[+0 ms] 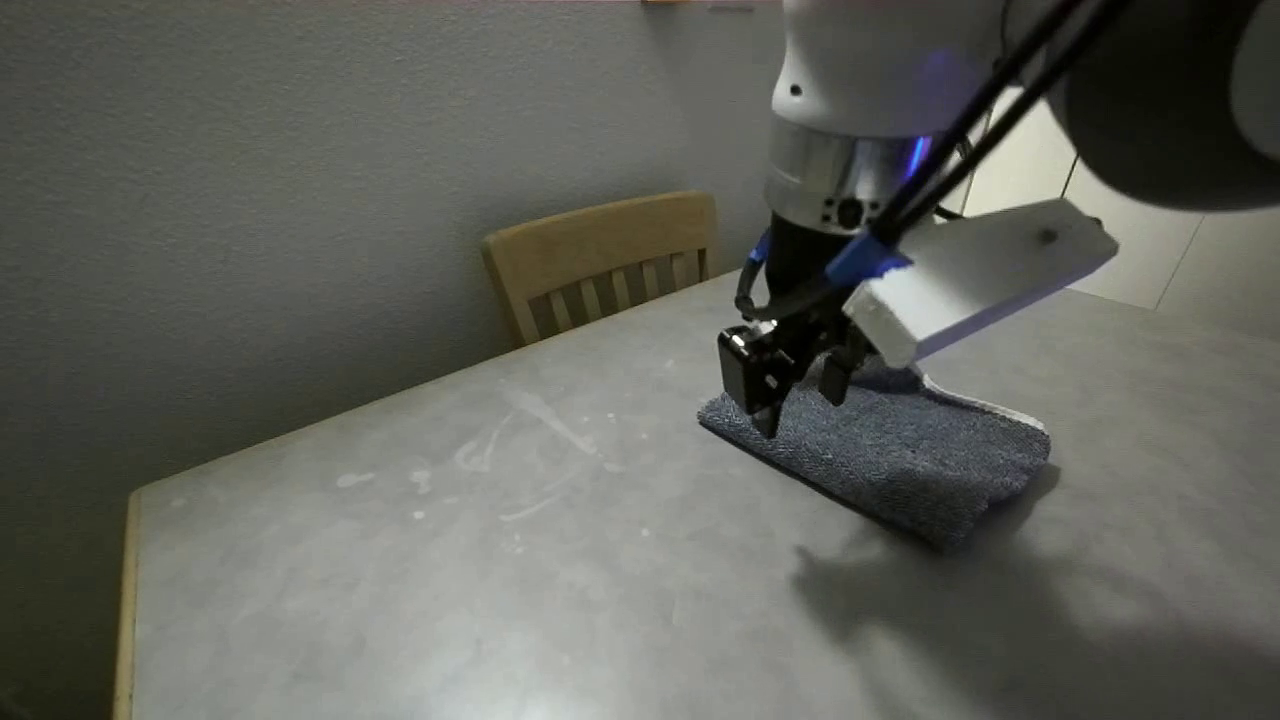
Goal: Fold the towel once on the table
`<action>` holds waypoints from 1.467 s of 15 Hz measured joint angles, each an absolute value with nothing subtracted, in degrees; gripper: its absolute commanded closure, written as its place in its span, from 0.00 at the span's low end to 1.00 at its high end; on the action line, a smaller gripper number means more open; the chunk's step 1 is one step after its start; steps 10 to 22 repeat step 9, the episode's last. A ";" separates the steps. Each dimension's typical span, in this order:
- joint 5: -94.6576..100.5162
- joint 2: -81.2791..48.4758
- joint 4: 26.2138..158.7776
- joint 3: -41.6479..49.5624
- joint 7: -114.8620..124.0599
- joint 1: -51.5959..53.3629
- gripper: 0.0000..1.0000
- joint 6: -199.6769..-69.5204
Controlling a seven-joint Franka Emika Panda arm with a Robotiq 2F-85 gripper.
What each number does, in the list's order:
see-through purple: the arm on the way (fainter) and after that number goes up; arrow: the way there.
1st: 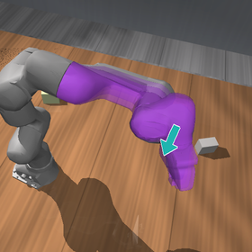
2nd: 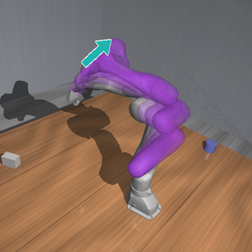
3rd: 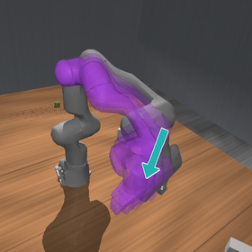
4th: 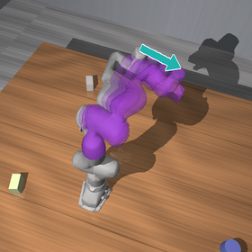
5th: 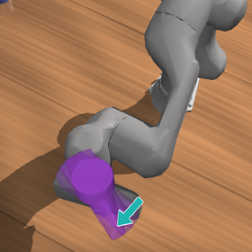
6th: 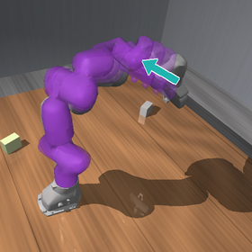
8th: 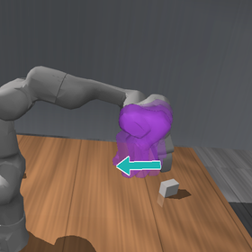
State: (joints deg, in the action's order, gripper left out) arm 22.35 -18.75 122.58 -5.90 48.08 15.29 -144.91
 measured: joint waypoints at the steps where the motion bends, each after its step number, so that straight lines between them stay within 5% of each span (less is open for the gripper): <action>1: 18.95 -17.40 122.60 -6.77 45.16 15.32 0.00 -144.35; 22: 9.20 -10.03 122.58 -8.68 37.56 15.62 0.00 -137.87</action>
